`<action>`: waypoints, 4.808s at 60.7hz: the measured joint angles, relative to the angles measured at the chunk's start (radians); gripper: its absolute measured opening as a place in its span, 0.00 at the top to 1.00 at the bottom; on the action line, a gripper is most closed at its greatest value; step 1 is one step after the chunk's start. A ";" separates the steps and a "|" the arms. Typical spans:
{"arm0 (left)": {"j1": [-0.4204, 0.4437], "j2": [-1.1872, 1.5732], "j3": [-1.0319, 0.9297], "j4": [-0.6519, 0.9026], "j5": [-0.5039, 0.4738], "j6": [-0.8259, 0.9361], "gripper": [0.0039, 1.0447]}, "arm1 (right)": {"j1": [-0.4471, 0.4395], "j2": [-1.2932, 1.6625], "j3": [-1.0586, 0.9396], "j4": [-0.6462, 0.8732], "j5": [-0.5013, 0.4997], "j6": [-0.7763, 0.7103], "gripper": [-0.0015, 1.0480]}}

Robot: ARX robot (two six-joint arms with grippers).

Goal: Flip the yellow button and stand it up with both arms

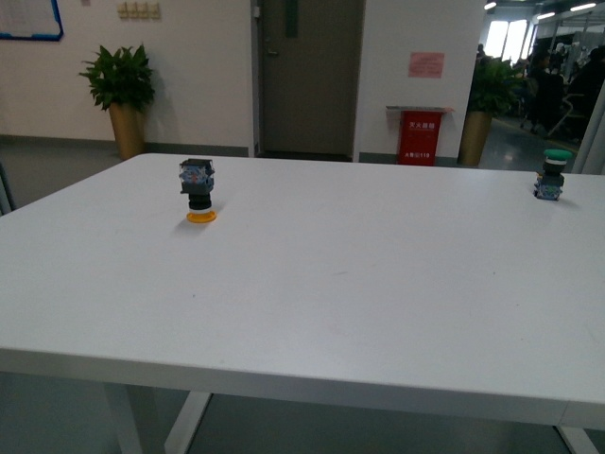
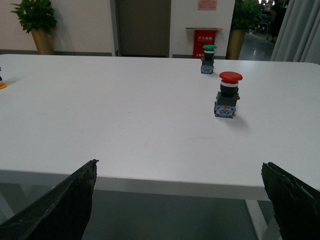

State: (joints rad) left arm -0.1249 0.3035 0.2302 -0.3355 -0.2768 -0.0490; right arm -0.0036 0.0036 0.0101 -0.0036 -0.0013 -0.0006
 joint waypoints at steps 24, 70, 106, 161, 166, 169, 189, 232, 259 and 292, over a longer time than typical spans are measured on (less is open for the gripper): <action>0.056 0.785 0.499 0.528 0.121 0.112 0.06 | 0.000 0.000 0.000 0.000 0.000 0.000 0.07; -0.013 1.815 1.682 0.066 0.226 0.060 0.06 | 0.000 0.000 0.000 0.000 0.000 0.000 0.07; -0.025 1.894 1.739 0.075 0.191 0.043 0.06 | 0.000 0.000 0.000 0.000 0.000 0.000 0.07; -0.020 1.946 1.728 0.098 0.189 0.048 0.64 | 0.000 0.000 0.000 0.000 0.000 0.000 0.07; -0.026 1.943 1.725 0.132 0.203 0.047 0.64 | 0.000 0.000 0.000 0.000 0.000 0.000 0.07; -0.032 1.931 1.718 0.154 0.227 0.035 0.64 | 0.000 0.000 0.000 0.000 0.000 0.000 0.07; -0.138 1.800 1.736 0.381 0.584 -0.270 0.65 | 0.000 0.000 0.000 0.000 0.000 0.000 0.07; -0.337 1.963 1.571 1.339 0.859 -1.515 0.65 | 0.000 0.000 0.000 0.000 0.000 0.000 0.07; -0.356 2.009 1.559 1.397 0.833 -1.632 0.65 | -0.151 0.869 0.669 0.087 -0.400 0.496 0.07; -0.366 2.009 1.559 1.382 0.828 -1.628 0.65 | 0.023 1.429 0.951 0.534 -0.308 1.305 0.07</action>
State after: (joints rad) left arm -0.4911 2.3127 1.7893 1.0470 0.5514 -1.6772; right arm 0.0189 1.4330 0.9607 0.5301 -0.3092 1.3045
